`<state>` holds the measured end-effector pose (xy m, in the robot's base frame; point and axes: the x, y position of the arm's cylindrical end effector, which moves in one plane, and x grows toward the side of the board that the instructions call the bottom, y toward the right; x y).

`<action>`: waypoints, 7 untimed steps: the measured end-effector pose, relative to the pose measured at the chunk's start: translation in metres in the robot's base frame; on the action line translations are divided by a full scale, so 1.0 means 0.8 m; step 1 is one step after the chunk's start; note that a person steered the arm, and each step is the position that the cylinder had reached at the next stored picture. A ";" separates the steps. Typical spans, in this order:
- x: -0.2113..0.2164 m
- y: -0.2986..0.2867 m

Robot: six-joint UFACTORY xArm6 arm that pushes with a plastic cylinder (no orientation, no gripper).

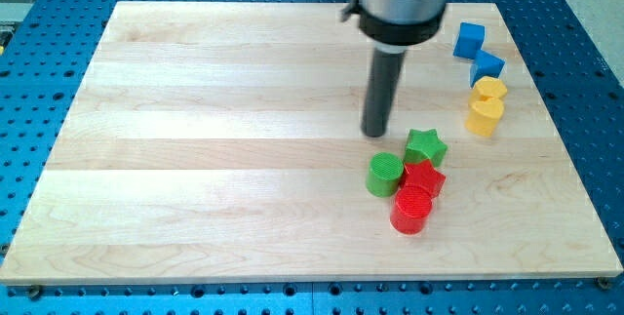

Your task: Move the green star below the heart

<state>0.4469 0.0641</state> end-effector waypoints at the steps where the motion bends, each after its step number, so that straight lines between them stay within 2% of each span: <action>1: 0.026 0.016; 3: 0.026 0.124; 5: 0.043 0.073; 7: 0.079 0.068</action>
<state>0.5105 0.1188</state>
